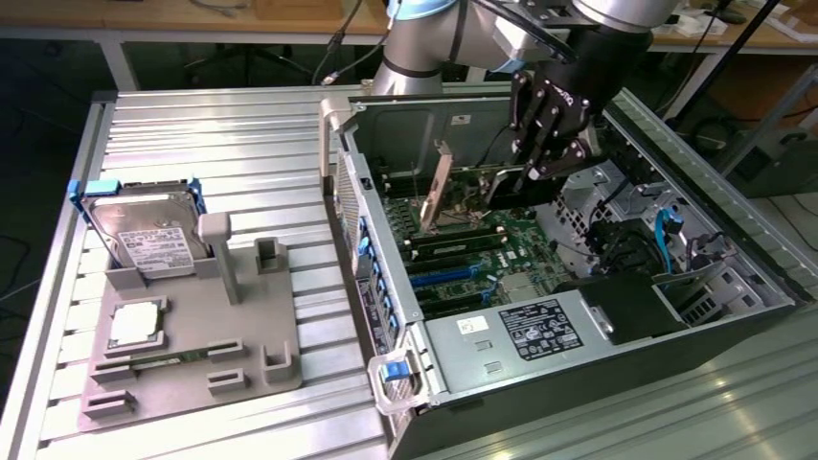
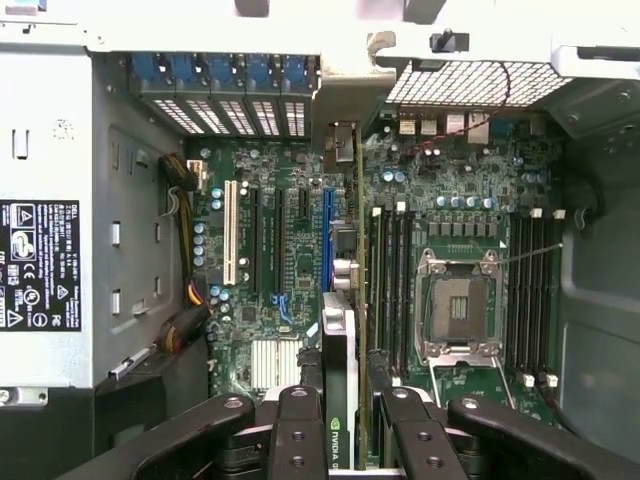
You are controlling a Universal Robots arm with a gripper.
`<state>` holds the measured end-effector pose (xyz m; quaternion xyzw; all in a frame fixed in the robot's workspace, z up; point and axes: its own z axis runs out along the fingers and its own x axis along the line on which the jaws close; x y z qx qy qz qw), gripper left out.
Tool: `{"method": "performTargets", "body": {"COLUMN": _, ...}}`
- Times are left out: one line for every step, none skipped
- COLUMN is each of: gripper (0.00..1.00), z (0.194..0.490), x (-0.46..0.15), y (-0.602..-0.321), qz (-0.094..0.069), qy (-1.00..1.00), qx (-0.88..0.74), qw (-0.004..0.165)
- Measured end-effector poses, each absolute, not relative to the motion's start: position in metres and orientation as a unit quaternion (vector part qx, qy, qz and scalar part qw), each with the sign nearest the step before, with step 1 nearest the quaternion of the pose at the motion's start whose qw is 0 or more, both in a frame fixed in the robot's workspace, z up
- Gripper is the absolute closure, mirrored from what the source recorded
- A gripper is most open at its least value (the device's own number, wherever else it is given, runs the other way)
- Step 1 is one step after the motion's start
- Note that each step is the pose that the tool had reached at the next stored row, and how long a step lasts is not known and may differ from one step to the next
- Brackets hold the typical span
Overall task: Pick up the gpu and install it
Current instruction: 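Insert the gpu into the slot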
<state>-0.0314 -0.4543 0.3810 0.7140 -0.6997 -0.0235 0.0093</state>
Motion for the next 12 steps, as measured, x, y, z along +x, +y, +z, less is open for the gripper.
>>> {"method": "performTargets", "body": {"gripper": 0.73, "z": 0.3805, "x": -0.0314, "y": -0.4543, "qz": -0.024, "qy": -0.700, "qx": 0.714, "qw": 0.009}}
{"method": "performTargets", "body": {"gripper": 0.73, "z": 0.3798, "x": -0.0314, "y": -0.4543, "qz": -0.024, "qy": -0.700, "qx": 0.714, "qw": 0.009}}
{"method": "performTargets", "body": {"gripper": 0.73, "z": 0.3791, "x": -0.0314, "y": -0.4543, "qz": -0.023, "qy": -0.700, "qx": 0.714, "qw": 0.009}}
{"method": "performTargets", "body": {"gripper": 0.73, "z": 0.3782, "x": -0.0314, "y": -0.4543, "qz": -0.024, "qy": -0.700, "qx": 0.714, "qw": 0.009}}
{"method": "performTargets", "body": {"gripper": 0.73, "z": 0.3776, "x": -0.0314, "y": -0.4543, "qz": -0.024, "qy": -0.700, "qx": 0.714, "qw": 0.009}}
{"method": "performTargets", "body": {"gripper": 0.73, "z": 0.3767, "x": -0.0314, "y": -0.4543, "qz": -0.024, "qy": -0.700, "qx": 0.714, "qw": 0.009}}
{"method": "performTargets", "body": {"gripper": 0.73, "z": 0.3758, "x": -0.0314, "y": -0.4543, "qz": -0.024, "qy": -0.700, "qx": 0.714, "qw": 0.009}}
{"method": "performTargets", "body": {"gripper": 0.73, "z": 0.3750, "x": -0.0314, "y": -0.4543, "qz": -0.024, "qy": -0.700, "qx": 0.714, "qw": 0.009}}
{"method": "performTargets", "body": {"gripper": 0.73, "z": 0.3741, "x": -0.0314, "y": -0.4543, "qz": -0.024, "qy": -0.700, "qx": 0.714, "qw": 0.009}}
{"method": "performTargets", "body": {"gripper": 0.73, "z": 0.3732, "x": -0.0314, "y": -0.4543, "qz": -0.023, "qy": -0.700, "qx": 0.714, "qw": 0.009}}
{"method": "performTargets", "body": {"gripper": 0.73, "z": 0.3725, "x": -0.0314, "y": -0.4543, "qz": -0.023, "qy": -0.700, "qx": 0.714, "qw": 0.009}}
{"method": "performTargets", "body": {"gripper": 0.73, "z": 0.3711, "x": -0.0314, "y": -0.4543, "qz": -0.024, "qy": -0.700, "qx": 0.714, "qw": 0.009}}
